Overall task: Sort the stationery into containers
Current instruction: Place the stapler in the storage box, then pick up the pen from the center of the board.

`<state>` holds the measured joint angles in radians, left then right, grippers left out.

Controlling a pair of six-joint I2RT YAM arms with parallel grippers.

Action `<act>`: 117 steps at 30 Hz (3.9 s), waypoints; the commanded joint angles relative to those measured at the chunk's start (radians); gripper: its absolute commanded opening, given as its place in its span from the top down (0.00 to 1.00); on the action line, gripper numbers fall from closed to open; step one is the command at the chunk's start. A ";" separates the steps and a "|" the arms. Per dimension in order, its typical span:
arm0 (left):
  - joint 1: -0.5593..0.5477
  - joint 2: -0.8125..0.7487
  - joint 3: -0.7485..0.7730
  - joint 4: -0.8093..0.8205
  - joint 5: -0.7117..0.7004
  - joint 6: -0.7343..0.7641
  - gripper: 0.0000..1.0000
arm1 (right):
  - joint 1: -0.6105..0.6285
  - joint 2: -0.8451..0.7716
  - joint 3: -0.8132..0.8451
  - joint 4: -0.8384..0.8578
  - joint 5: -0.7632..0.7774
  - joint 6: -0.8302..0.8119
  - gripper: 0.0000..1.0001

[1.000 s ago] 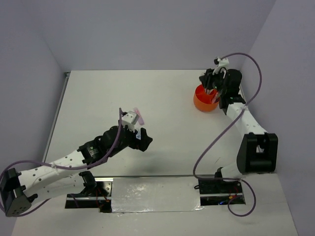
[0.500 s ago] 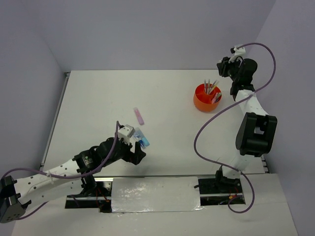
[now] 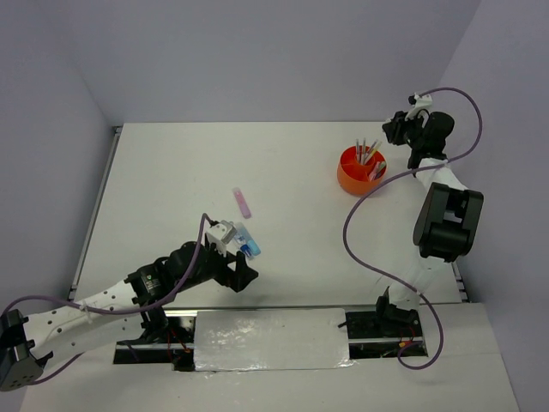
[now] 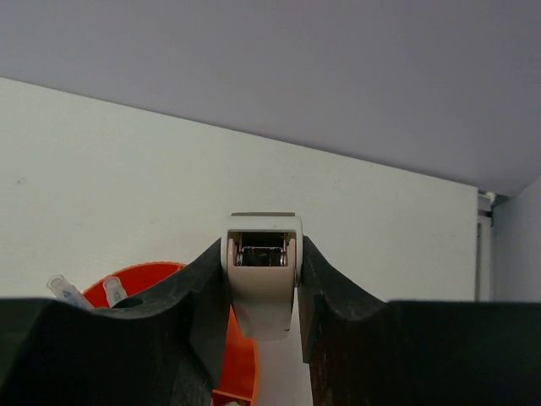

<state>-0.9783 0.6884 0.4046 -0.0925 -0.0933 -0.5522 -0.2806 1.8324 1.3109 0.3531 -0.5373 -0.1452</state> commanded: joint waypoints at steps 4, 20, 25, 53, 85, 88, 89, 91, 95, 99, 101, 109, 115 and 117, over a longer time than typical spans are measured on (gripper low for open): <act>-0.003 -0.027 -0.013 0.083 0.066 0.023 0.01 | -0.035 0.071 0.037 0.086 -0.157 0.091 1.00; -0.005 -0.090 -0.036 0.112 0.098 0.034 0.01 | -0.055 0.179 0.177 -0.130 -0.335 0.096 0.99; -0.007 -0.110 -0.038 0.105 0.098 0.034 0.01 | -0.055 0.185 0.208 -0.216 -0.342 0.070 0.99; -0.014 -0.110 -0.036 0.096 0.067 0.037 0.01 | -0.058 0.232 0.301 -0.422 -0.385 -0.016 0.77; -0.019 -0.029 0.066 -0.094 -0.265 -0.081 0.01 | -0.063 -0.028 0.137 -0.175 0.117 0.347 0.00; -0.016 0.019 0.117 -0.156 -0.377 -0.159 0.01 | -0.031 -0.077 0.110 -0.181 0.221 0.433 0.00; -0.014 0.054 0.153 -0.189 -0.419 -0.193 0.01 | -0.013 -0.093 0.100 -0.186 0.217 0.465 0.00; -0.014 0.118 0.216 -0.248 -0.457 -0.225 0.01 | 0.010 -0.148 0.056 -0.146 0.223 0.507 0.00; -0.013 0.201 0.287 -0.280 -0.490 -0.267 0.01 | 0.055 -0.241 -0.080 -0.073 0.280 0.578 0.00; 0.006 0.261 0.364 -0.314 -0.548 -0.304 0.01 | 0.118 -0.398 -0.243 -0.038 0.330 0.625 0.00; 0.033 0.318 0.414 -0.308 -0.539 -0.292 0.01 | 0.212 -0.518 -0.312 -0.110 0.460 0.593 0.00; 0.179 0.678 0.712 -0.443 -0.552 -0.308 0.01 | 0.687 -0.921 -0.357 -0.459 0.946 0.478 0.00; 0.224 0.948 0.905 -0.521 -0.526 -0.333 0.06 | 0.793 -1.068 -0.360 -0.656 1.012 0.498 0.00; 0.240 1.022 0.944 -0.521 -0.517 -0.333 0.07 | 0.855 -1.072 -0.317 -0.748 1.109 0.498 0.00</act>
<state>-0.7616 1.6318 1.2888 -0.5583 -0.6140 -0.8661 0.5045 0.7483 0.9436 -0.1856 0.4068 0.3508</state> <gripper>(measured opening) 0.934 0.996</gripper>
